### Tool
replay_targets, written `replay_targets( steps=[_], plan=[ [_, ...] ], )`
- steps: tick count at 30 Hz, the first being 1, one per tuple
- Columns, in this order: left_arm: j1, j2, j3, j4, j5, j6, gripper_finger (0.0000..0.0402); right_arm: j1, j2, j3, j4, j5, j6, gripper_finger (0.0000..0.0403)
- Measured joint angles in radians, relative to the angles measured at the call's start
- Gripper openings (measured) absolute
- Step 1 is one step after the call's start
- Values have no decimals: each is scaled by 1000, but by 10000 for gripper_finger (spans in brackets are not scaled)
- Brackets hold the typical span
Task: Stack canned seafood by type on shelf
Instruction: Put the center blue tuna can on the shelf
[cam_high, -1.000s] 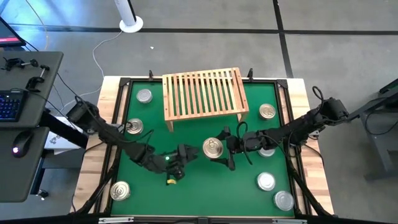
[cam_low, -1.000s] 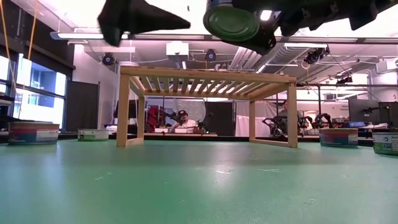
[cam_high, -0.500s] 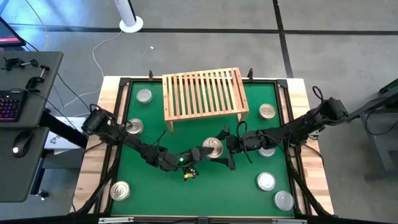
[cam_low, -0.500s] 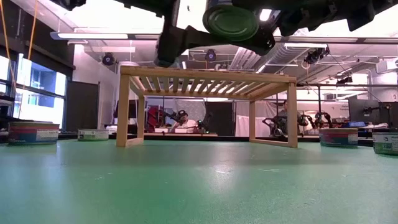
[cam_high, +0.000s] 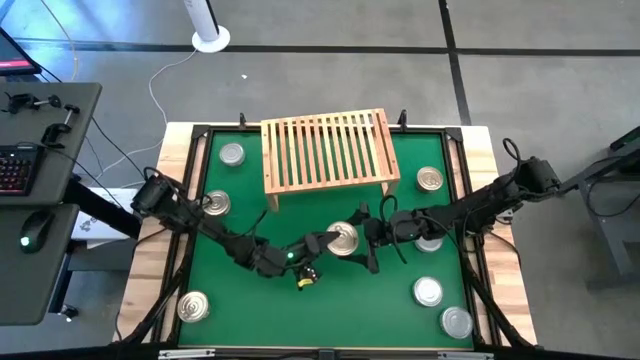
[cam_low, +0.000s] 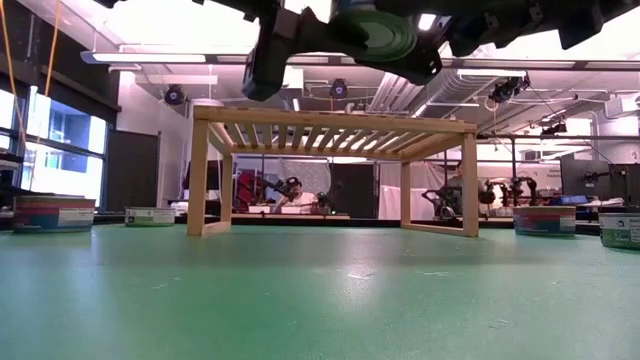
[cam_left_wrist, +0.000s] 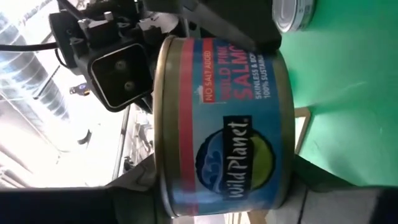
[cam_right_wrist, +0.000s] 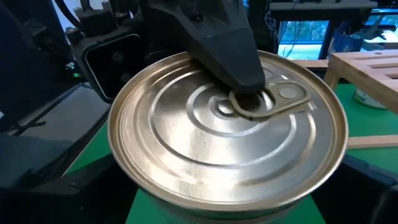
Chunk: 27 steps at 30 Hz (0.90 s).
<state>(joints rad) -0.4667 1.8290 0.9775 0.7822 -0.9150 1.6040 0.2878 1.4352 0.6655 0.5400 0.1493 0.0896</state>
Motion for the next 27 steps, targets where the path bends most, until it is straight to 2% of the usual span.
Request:
replay_targets(
  steps=[5, 11, 18, 21, 27],
  plan=[
    [-13, 0, 0, 0, -12, -22, 165, -1, 0, 2, -6, -3, 19, 394],
    [-26, 3, 0, -18, -59, -28, 165, -26, -1, 6, -92, -31, 72, 394],
    [-38, -1, 0, -43, -96, -32, 165, -42, -4, 52, -275, -25, 41, 393],
    [-39, -1, 0, -29, -150, -44, 165, -48, -3, 96, -401, -19, 49, 393],
    [4, -49, 0, -78, -231, -179, 165, -45, -3, 139, -499, 53, 69, 393]
  ],
)
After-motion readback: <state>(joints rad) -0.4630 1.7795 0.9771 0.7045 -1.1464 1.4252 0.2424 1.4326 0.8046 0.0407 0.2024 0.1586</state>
